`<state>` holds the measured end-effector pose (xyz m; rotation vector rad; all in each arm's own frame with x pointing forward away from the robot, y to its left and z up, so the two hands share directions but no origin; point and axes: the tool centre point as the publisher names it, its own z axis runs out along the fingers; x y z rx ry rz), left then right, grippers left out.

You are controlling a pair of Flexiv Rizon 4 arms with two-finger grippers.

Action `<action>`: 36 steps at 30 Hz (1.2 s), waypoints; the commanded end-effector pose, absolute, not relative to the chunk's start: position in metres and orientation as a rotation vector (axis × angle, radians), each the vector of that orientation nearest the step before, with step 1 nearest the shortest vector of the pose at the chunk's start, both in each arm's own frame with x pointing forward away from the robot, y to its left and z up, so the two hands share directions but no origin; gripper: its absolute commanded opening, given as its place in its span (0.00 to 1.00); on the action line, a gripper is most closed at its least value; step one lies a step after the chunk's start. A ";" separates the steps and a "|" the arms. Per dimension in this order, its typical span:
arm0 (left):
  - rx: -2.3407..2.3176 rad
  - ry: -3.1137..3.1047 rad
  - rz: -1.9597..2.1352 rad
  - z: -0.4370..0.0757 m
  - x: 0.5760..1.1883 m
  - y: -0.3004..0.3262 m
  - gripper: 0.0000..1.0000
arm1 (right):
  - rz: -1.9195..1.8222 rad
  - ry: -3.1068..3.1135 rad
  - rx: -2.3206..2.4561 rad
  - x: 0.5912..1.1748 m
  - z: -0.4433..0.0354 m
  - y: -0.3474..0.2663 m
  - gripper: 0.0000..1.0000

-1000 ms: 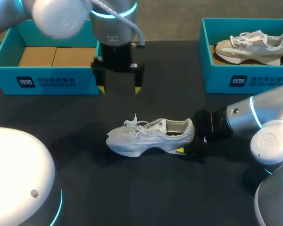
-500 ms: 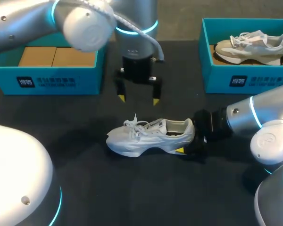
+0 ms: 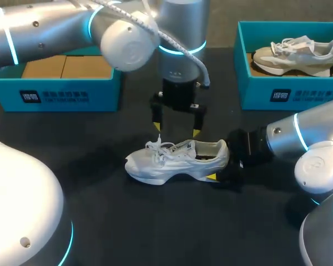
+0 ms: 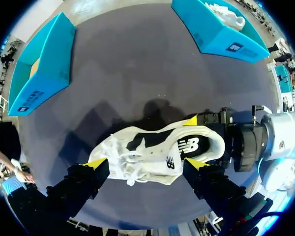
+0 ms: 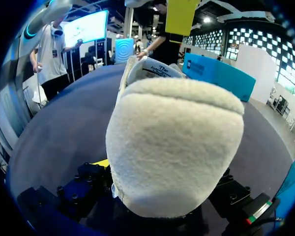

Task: Take the shoe out of the shoebox, open the shoe tongue, remove and reinsert the insole, then place the shoe into the shoebox

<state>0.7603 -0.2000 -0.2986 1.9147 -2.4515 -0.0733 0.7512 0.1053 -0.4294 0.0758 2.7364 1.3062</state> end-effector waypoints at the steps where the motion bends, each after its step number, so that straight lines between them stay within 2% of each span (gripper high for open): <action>1: 1.911 -2.457 -0.108 -0.309 0.762 -0.211 1.00 | 1.301 2.738 0.078 0.749 -0.431 0.107 0.00; 19: 1.879 -2.471 -0.261 -0.340 0.751 -0.228 1.00 | 1.301 2.738 0.078 0.749 -0.431 0.107 0.00; 36: 1.932 -2.436 -0.385 -0.353 0.736 -0.211 1.00 | 1.301 2.738 0.078 0.749 -0.431 0.107 0.00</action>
